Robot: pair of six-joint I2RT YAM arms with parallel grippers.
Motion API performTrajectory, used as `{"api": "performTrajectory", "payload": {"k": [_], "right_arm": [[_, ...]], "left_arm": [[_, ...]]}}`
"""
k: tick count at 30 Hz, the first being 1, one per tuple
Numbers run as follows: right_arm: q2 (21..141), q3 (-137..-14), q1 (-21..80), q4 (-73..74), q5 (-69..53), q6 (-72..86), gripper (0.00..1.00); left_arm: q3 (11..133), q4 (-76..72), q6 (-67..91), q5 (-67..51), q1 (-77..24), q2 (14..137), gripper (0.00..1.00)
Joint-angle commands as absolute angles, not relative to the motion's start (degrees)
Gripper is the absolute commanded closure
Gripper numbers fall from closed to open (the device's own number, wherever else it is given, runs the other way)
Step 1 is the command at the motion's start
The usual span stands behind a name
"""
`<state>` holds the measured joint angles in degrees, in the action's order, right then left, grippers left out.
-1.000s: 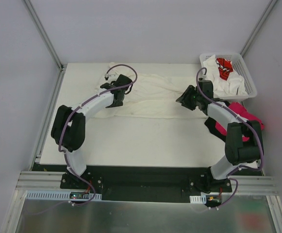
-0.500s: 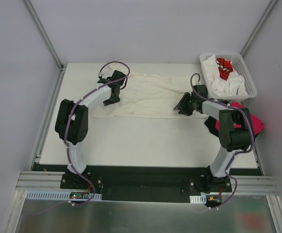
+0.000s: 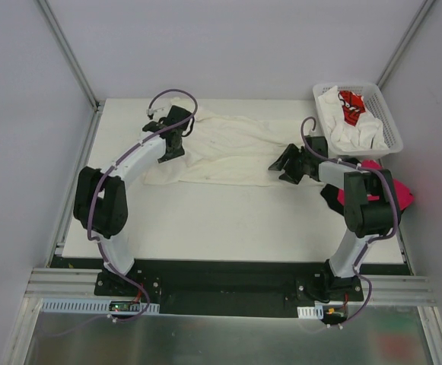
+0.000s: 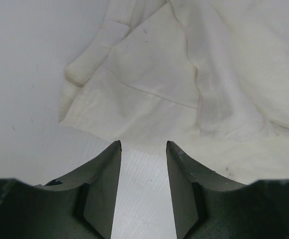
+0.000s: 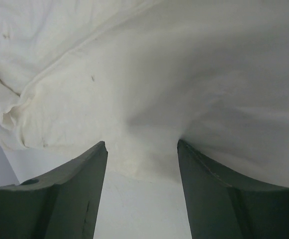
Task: Fold and stack the t-shirts
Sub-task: Fold the other side of the tshirt into a rectangle
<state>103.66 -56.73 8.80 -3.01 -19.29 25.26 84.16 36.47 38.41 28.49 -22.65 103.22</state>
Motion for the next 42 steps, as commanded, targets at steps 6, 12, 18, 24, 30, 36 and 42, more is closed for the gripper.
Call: {"api": "performTrajectory", "payload": {"k": [6,12,18,24,30,36,42], "right_arm": [[104.33,-53.09,8.61,0.44,-19.51,25.58,0.32],[105.91,-55.63,8.70,4.56,-20.30,24.00,0.08],[108.01,-59.93,9.23,12.02,-20.39,21.28,0.04],[109.42,-65.91,11.77,22.22,-15.83,18.02,0.04],[108.11,-65.74,11.87,23.73,-14.94,17.84,0.04],[106.79,-66.18,11.78,24.70,-14.50,16.96,0.04],[106.70,-66.01,11.25,25.05,-15.12,16.52,0.04]], "left_arm": [[88.50,41.48,33.31,25.06,-20.75,105.89,0.34],[87.72,41.14,33.84,19.78,-20.21,107.68,0.24],[86.22,38.32,31.21,21.97,-20.30,100.65,0.01],[84.82,37.71,31.11,22.85,-20.48,95.02,0.01],[78.76,34.38,33.83,23.56,-20.65,94.48,0.01],[79.80,35.16,34.28,20.05,-20.48,104.13,0.01],[79.45,35.16,36.47,17.76,-19.43,108.63,0.02]]}}
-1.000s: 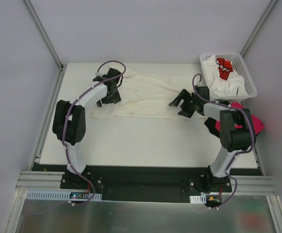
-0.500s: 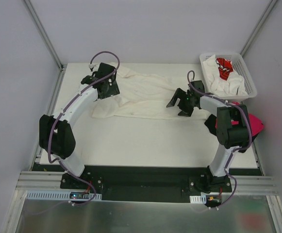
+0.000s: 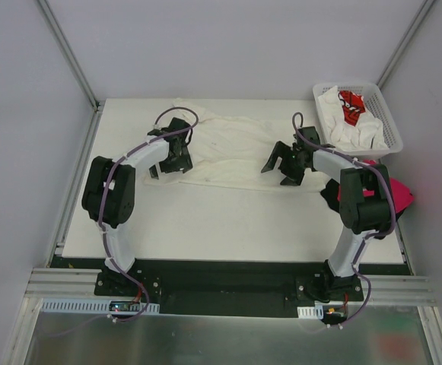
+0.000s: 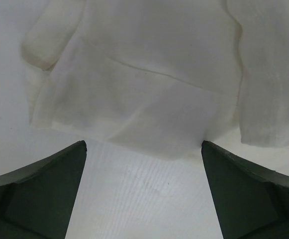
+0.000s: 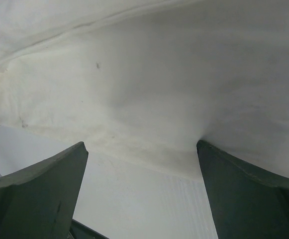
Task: Fold and stack the t-shirts
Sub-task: Fold the other side of the tshirt into a rectangle
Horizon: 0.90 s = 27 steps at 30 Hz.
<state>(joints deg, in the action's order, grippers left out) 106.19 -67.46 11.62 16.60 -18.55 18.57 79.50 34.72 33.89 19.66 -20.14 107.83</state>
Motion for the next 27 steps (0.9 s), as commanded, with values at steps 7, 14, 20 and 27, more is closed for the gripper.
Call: {"api": "performTrajectory", "payload": {"k": [7,14,20,27], "right_arm": [[104.42,-64.25,10.02,24.61,-15.91,16.26,0.04],[101.96,-63.81,9.05,25.75,-16.17,16.26,0.04],[101.87,-63.72,8.88,27.07,-16.52,16.17,0.04],[100.11,-64.51,8.26,28.74,-16.08,16.08,0.04]], "left_arm": [[80.68,35.24,36.39,19.16,-19.07,109.42,0.04],[80.86,35.16,36.91,19.60,-17.93,109.07,0.04],[82.18,35.33,37.35,18.64,-15.83,113.19,0.07],[82.35,35.77,38.32,18.19,-15.12,115.49,0.09]]}}
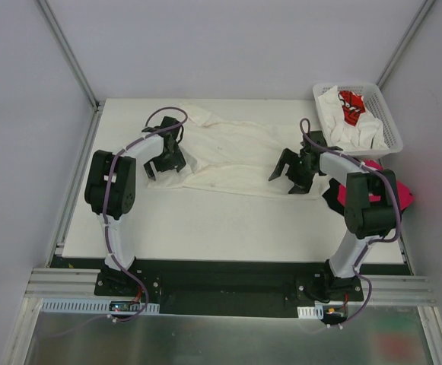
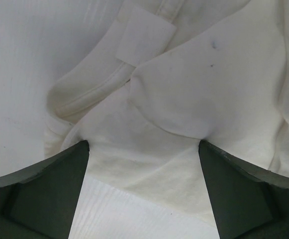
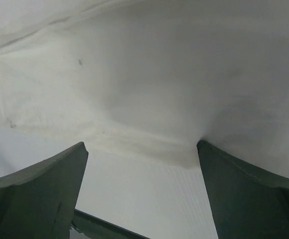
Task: Fold and stack the t-shirts
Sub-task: Fold the other side of the tshirt into a rectangle
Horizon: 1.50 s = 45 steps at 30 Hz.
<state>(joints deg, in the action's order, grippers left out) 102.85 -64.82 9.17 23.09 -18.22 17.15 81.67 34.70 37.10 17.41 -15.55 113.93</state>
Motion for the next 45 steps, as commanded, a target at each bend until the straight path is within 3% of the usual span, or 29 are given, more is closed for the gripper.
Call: {"api": "performTrajectory", "payload": {"k": [1,23,35,39,45], "right_arm": [[99.50,-64.86,8.09,29.44,-16.08,16.17,0.04],[99.49,-64.69,8.17,32.26,-15.12,15.56,0.04],[102.13,-74.53,10.28,30.77,-18.10,13.63,0.04],[103.97,-71.90,10.55,22.95,-16.45,11.95,0.04],[107.22,-69.44,10.55,24.25,-16.26,13.09,0.04]], "left_arm": [[82.35,35.86,38.32,18.72,-15.03,115.49,0.09],[87.10,36.65,35.68,20.57,-11.60,113.20,0.09],[85.69,36.56,35.07,20.40,-11.86,109.86,0.09],[85.96,36.56,34.81,20.30,-12.13,110.83,0.09],[85.78,36.48,34.37,20.74,-12.22,110.66,0.09]]}}
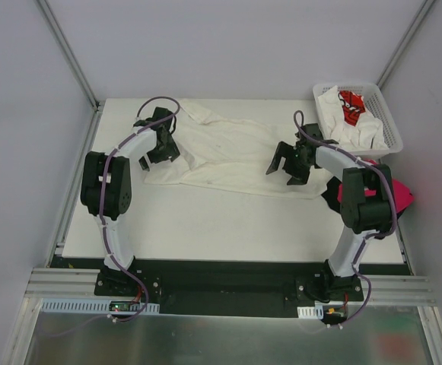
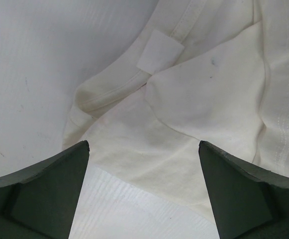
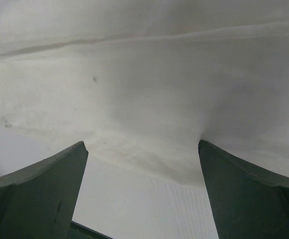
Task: Fold and stack the t-shirts
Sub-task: Fold the other side of the tshirt into a rectangle
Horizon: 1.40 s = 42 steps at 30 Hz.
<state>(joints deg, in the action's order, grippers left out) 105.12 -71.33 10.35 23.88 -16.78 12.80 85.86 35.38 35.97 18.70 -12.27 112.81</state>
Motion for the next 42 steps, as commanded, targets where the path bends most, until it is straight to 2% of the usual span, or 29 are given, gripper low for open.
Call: {"api": "performTrajectory", "payload": {"k": [1,13,23,42], "right_arm": [[107.31,-69.09,10.55,24.61,-16.17,13.36,0.04],[102.57,-62.84,7.21,26.28,-16.79,13.71,0.04],[102.74,-63.11,7.03,25.58,-18.11,14.59,0.04],[100.63,-63.11,6.15,26.98,-17.58,13.89,0.04]], "left_arm": [[85.78,36.47,34.45,20.66,-12.22,110.48,0.09],[84.82,36.30,35.68,17.68,-12.92,108.82,0.10],[83.94,35.07,37.09,8.53,-20.91,112.85,0.11],[81.21,34.80,34.72,13.45,-19.60,112.68,0.11]]}}
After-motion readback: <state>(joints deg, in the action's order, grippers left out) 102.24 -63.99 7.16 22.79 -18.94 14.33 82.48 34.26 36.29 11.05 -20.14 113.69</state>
